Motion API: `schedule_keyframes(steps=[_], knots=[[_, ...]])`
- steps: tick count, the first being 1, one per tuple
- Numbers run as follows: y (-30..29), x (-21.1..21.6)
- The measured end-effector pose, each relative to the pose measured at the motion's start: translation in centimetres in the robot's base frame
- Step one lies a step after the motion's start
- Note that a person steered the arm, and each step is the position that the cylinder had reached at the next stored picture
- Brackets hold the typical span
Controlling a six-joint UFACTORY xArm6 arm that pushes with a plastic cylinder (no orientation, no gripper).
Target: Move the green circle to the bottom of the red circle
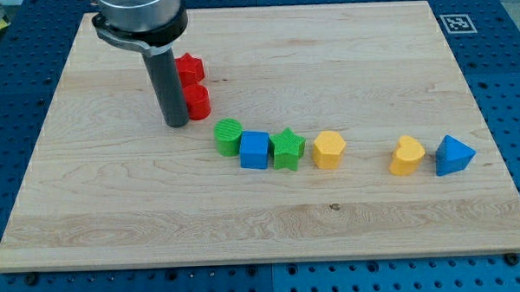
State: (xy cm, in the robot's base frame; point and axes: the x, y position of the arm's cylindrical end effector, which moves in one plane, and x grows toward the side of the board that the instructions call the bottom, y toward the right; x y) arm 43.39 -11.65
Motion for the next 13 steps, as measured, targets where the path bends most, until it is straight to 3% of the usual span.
schedule_keyframes(steps=[2, 5, 6, 9, 13], knots=[[1.8, 6.2], [15.9, 6.7], [17.2, 6.7], [9.9, 5.4], [10.2, 3.1]])
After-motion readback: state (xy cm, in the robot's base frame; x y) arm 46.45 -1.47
